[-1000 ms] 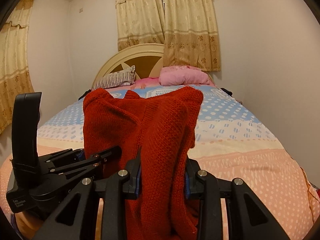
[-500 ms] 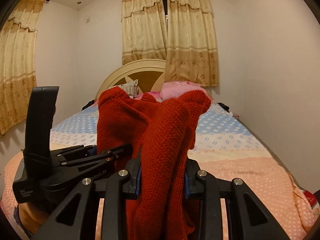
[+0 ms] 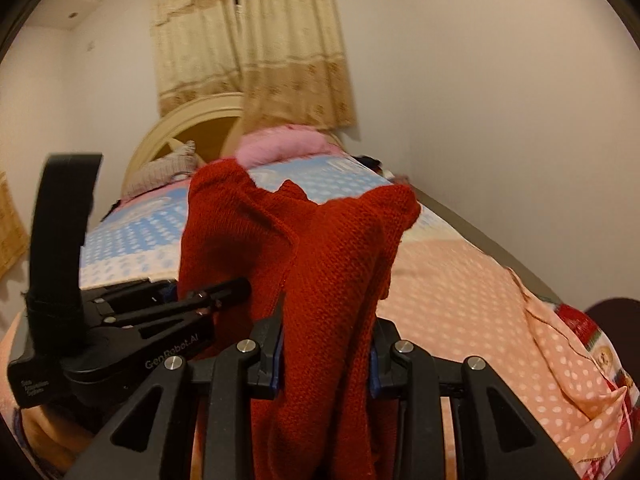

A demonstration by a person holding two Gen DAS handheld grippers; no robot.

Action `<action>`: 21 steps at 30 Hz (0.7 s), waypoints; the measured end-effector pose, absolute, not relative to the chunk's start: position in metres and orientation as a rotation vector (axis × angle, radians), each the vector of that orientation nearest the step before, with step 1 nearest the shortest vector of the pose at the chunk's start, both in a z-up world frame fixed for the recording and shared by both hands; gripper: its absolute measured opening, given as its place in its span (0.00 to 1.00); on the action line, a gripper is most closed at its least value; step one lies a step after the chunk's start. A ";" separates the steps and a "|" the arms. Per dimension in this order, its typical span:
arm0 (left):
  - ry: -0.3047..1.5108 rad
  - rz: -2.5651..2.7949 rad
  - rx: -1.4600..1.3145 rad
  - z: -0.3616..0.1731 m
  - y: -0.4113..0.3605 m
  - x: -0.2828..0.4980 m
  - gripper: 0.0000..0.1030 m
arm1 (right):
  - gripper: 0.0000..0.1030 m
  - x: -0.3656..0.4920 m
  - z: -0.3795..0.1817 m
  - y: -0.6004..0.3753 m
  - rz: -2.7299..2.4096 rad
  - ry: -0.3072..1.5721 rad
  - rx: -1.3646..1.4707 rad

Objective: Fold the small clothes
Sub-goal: 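Grasp the bundle edge with both tools and lift it up, then fold the lifted half over the bundle with both tools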

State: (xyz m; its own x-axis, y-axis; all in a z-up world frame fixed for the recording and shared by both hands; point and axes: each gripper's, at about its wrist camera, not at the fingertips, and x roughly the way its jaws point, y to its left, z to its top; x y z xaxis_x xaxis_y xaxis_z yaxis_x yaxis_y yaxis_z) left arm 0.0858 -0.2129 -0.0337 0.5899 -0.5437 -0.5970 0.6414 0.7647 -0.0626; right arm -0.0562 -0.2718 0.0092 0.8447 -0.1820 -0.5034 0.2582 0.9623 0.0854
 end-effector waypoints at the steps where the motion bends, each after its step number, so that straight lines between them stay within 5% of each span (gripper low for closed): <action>1: 0.644 -0.693 0.168 -0.037 -0.223 0.089 0.23 | 0.30 -0.055 0.007 -0.279 -0.243 0.521 0.156; 21: 0.794 -0.476 0.198 -0.105 -0.296 0.138 0.22 | 0.30 0.037 -0.072 -0.379 -0.337 0.713 -0.035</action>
State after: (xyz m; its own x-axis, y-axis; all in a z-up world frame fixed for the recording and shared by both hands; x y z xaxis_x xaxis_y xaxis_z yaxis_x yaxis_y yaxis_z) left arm 0.1384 -0.2958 -0.1050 0.6025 -0.3350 -0.7244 0.4806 0.8769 -0.0058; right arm 0.0370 -0.3786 -0.0724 0.7051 -0.3147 -0.6354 0.2911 0.9456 -0.1454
